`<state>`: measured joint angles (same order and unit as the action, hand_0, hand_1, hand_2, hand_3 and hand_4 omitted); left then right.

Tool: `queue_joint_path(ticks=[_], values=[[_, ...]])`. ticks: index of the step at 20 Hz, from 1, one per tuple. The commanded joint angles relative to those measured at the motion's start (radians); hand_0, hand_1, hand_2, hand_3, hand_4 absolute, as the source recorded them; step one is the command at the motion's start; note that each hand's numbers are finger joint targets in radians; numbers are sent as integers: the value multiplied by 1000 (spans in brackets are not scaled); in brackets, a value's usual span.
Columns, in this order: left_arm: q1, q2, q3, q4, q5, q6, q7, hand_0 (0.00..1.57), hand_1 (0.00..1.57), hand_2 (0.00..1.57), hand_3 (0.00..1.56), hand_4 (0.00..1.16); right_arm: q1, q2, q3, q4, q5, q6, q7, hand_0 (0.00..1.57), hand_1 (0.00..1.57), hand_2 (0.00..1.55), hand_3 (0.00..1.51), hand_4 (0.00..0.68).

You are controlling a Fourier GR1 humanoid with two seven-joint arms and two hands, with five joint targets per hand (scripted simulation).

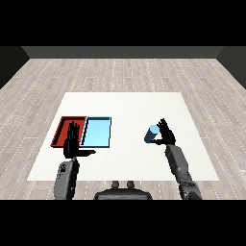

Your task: Pick the blue can and put it in the blue box

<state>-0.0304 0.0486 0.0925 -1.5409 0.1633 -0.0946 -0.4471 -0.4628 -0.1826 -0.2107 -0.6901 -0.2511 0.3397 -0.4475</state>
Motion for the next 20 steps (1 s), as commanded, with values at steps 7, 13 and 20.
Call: queue_joint_path(ticks=[7,13,20], values=[[73,-9,-36,-171,-6,28,88,0,0,0,0,0,-31,13,11,81,20,0,-69,0,0,0,0,0],[96,-46,-100,-94,-43,74,-20,0,0,0,0,0,-70,41,24,38,4,-33,16,0,0,0,0,0],[54,-8,-32,-73,-4,3,13,0,0,0,0,0,-172,38,17,260,57,-29,-118,0,0,0,0,0]])
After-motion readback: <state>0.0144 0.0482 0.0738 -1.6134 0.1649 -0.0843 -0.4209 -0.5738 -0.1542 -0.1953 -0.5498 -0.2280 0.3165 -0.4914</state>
